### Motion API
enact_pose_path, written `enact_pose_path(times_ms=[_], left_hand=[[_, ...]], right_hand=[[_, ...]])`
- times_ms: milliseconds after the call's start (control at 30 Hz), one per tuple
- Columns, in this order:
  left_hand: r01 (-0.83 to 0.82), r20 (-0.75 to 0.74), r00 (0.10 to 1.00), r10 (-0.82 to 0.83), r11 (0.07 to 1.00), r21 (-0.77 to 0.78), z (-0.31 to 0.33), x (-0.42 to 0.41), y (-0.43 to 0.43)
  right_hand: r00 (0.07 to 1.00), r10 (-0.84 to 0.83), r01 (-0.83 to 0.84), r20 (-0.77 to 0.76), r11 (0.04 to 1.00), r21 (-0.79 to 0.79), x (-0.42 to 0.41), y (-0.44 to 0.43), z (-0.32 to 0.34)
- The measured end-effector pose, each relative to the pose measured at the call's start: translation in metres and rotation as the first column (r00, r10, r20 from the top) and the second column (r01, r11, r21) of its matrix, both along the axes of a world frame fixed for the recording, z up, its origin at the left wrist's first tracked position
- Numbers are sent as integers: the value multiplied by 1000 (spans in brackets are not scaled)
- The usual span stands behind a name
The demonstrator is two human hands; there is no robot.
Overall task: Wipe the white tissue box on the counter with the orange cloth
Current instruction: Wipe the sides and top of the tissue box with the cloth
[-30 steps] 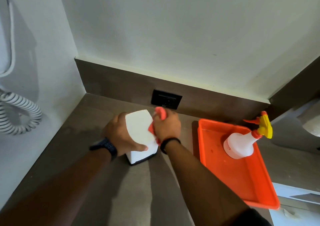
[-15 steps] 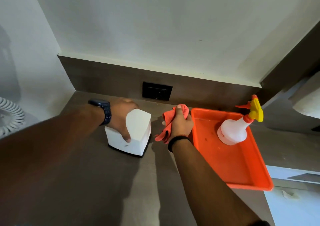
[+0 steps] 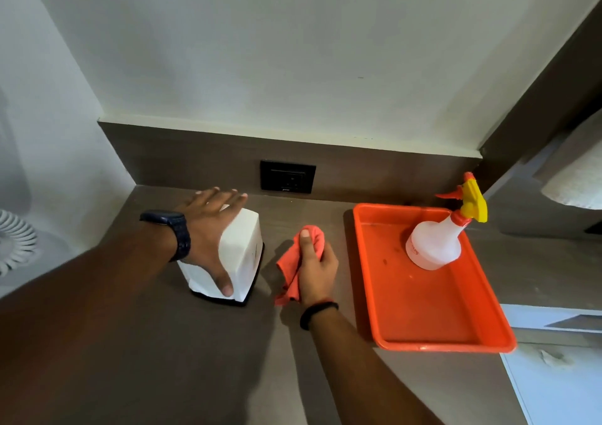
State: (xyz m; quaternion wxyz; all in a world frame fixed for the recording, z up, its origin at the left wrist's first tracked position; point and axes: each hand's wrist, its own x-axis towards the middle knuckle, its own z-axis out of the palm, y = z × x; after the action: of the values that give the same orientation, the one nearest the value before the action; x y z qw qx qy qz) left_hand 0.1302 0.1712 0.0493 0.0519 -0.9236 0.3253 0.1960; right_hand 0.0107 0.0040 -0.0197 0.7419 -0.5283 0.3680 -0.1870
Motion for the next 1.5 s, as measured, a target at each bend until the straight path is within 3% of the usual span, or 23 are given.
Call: enact_pose_path(times_ms=[133, 467, 733, 1067, 1167, 1300, 1500], left_hand=[[57, 0, 998, -57, 998, 37, -13, 7, -3], [94, 152, 986, -69, 982, -165, -31, 1, -2], [77, 120, 991, -63, 990, -119, -23, -4, -7], [101, 153, 985, -80, 985, -138, -24, -4, -5], [91, 161, 985, -66, 984, -154, -30, -2, -3], [80, 161, 985, -55, 985, -153, -31, -2, -3], [76, 149, 987, -59, 990, -115, -30, -1, -3]], right_hand=[[992, 124, -124, 4, 992, -10, 0, 12, -9], [959, 275, -273, 65, 961, -34, 42, 48, 2], [963, 264, -265, -62, 964, -12, 14, 69, -13], [975, 216, -207, 44, 966, -154, 18, 77, -9], [967, 254, -248, 7, 952, -178, 38, 64, -4], [957, 277, -284, -83, 954, -97, 47, 53, -11], [957, 252, -269, -146, 957, -112, 14, 75, -23]])
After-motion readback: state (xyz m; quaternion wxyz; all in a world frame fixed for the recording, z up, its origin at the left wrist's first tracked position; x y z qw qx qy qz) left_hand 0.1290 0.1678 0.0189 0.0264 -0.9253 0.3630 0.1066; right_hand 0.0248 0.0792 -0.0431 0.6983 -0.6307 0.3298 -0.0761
